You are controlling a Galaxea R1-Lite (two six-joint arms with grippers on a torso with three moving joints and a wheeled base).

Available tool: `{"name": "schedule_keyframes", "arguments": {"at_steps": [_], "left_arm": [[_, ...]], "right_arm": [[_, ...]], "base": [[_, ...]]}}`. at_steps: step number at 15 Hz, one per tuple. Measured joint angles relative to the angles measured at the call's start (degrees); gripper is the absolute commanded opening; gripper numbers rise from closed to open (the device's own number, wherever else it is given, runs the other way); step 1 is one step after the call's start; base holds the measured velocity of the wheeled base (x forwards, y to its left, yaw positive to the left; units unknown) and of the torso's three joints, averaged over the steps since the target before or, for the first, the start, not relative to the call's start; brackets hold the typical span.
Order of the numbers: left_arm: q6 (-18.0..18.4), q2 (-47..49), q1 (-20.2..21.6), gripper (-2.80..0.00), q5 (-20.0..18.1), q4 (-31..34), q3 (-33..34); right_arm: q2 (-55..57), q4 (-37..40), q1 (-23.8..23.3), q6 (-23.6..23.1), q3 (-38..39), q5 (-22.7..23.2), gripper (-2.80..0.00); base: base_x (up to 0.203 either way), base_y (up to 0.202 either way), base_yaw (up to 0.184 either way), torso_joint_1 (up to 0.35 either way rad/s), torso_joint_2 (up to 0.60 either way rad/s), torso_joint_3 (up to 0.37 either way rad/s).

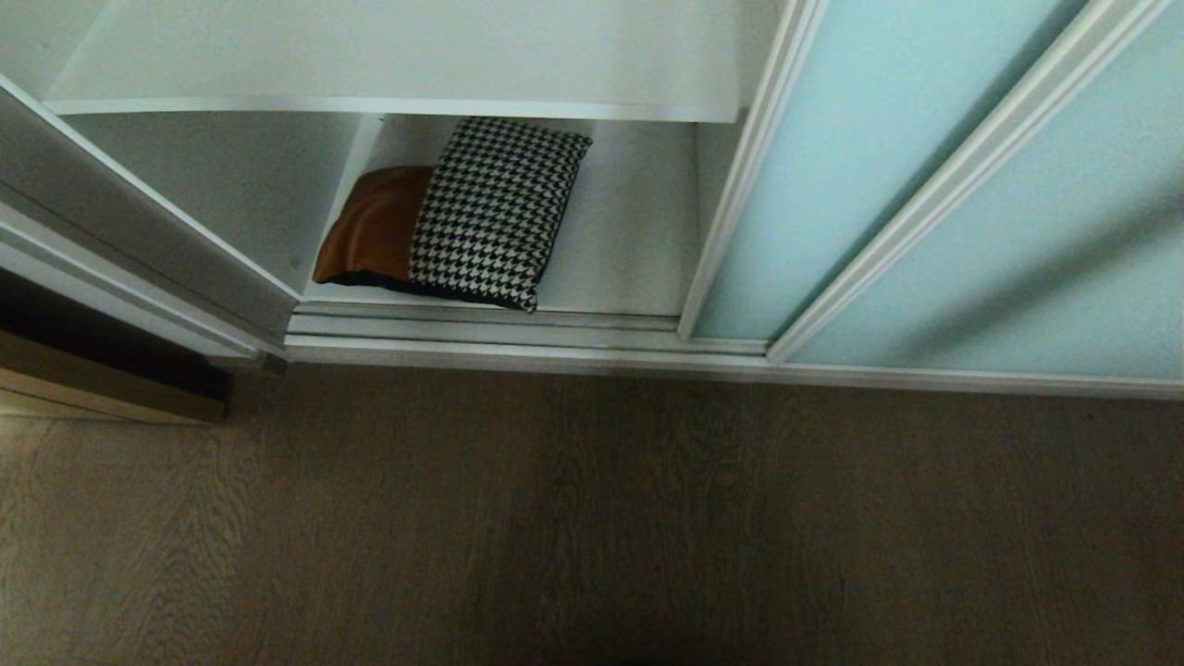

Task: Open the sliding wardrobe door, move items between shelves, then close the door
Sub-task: Close the door

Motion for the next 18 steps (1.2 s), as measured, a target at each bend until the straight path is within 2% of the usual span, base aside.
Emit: {"name": "schedule_keyframes", "arguments": {"at_steps": [7, 11, 18], "left_arm": [[0.0, 0.0, 0.0, -2.8, 0.0, 0.0, 0.0], [0.0, 0.0, 0.0, -2.8, 0.0, 0.0, 0.0], [0.0, 0.0, 0.0, -2.8, 0.0, 0.0, 0.0]], "right_arm": [[7.4, -0.7, 3.2, 5.8, -3.0, 0.8, -2.8], [7.8, -0.7, 11.1, 6.9, -3.9, 0.7, -2.8], [8.3, -1.0, 24.1, 6.1, -1.6, 1.0, -2.8]], "base": [[0.0, 0.0, 0.0, 0.0, 0.0, 0.0], [0.0, 0.0, 0.0, 0.0, 0.0, 0.0], [0.0, 0.0, 0.0, 0.0, 0.0, 0.0]]}}
